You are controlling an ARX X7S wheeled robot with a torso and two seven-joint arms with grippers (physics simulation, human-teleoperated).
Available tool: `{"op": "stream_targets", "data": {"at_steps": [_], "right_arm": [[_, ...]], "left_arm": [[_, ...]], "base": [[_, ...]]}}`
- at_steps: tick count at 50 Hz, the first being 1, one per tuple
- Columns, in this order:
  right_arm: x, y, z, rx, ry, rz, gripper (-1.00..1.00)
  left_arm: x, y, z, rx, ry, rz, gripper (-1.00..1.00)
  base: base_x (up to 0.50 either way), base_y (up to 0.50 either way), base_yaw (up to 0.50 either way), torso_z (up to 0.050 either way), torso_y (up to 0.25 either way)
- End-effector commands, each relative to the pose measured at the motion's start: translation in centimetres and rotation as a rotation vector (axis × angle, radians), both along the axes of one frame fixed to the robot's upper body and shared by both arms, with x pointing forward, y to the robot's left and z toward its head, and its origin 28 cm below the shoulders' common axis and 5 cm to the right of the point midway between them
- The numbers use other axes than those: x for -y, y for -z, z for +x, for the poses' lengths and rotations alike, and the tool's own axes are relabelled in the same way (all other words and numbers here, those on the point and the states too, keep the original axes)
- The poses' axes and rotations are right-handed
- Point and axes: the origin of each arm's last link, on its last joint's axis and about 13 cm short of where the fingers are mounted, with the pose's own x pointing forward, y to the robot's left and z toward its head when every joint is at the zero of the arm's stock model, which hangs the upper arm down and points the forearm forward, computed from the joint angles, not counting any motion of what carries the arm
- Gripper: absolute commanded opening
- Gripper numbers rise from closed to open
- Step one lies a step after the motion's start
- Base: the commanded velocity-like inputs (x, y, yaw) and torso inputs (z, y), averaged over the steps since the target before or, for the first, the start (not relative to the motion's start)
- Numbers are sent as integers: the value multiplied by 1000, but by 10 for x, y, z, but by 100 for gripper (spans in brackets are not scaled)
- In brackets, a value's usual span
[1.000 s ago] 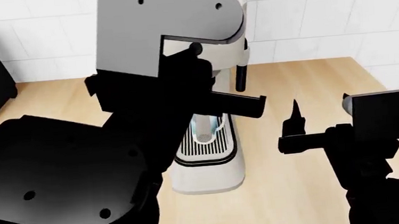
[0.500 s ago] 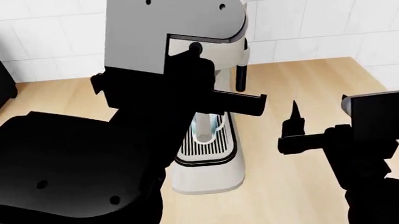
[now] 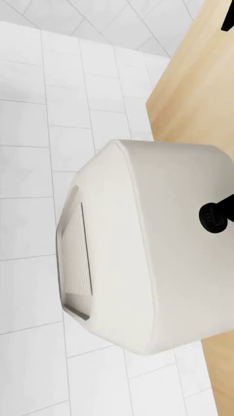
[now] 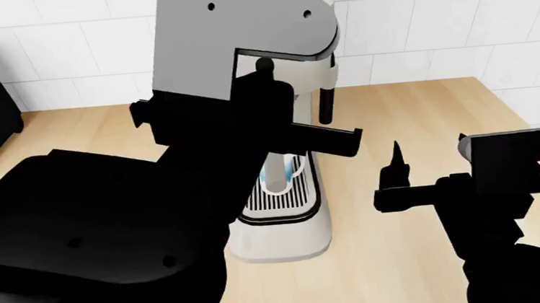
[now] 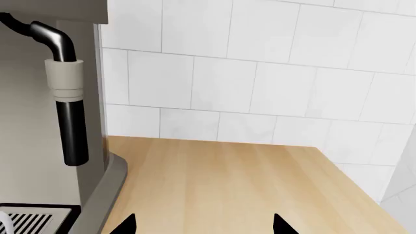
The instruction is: Press the button on the coffee machine to serve coffee.
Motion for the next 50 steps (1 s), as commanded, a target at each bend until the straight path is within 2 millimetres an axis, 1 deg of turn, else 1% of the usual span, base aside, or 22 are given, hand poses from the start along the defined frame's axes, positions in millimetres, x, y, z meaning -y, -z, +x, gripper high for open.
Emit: {"op": "stream_targets", "data": {"at_steps": [1, 19, 21, 27, 43, 50], "right_arm": [[0, 3, -1, -2, 5, 7, 100], [1, 3, -1, -3, 9, 9, 100], [1, 3, 0, -3, 11, 12, 100], [0, 2, 1, 2, 8, 13, 100], [0, 5, 1, -5, 8, 14, 100], [-1, 6, 2, -6, 7, 17, 100]], "left_arm": [[2, 1, 3, 12, 8, -9, -100], [3, 4, 6, -5, 8, -7, -100], [1, 2, 6, -8, 6, -9, -100], [4, 4, 6, -9, 9, -8, -100], [3, -3, -10, 12, 32, -22, -100], [-3, -5, -12, 8, 22, -18, -100]], "base": [[0, 0, 0, 0, 0], [1, 0, 0, 0, 0], [6, -1, -3, 0, 0], [5, -2, -3, 0, 0], [1, -1, -1, 0, 0], [0, 0, 0, 0, 0]]}}
